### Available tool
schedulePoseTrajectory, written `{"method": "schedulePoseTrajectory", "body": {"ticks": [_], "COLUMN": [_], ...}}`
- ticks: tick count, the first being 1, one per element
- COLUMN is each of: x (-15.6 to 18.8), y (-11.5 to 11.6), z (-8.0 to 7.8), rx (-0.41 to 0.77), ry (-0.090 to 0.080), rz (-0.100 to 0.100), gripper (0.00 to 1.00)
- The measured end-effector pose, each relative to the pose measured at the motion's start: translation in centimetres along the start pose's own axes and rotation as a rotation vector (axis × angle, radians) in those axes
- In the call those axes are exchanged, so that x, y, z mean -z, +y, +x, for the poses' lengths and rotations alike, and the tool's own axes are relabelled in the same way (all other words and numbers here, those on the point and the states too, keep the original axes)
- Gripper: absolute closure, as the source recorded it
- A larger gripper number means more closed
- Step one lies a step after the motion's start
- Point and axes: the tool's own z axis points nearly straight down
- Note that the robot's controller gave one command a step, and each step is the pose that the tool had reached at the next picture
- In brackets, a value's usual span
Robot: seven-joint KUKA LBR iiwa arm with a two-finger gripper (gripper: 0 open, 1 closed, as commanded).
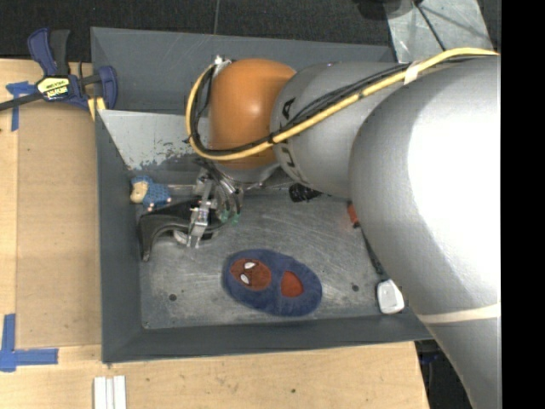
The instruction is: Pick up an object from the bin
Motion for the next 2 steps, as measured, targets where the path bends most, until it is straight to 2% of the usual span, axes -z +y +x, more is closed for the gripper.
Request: {"method": "schedulePoseTrajectory", "body": {"ticks": [1, 2], "x": [8.8, 10.8], "y": [1.2, 0.3], "z": [4.2, 1.9], "rx": [0.016, 0.424], "ry": [-0.01, -0.007], "rz": [-0.002, 0.002], "gripper": [1.0, 1.0]}}
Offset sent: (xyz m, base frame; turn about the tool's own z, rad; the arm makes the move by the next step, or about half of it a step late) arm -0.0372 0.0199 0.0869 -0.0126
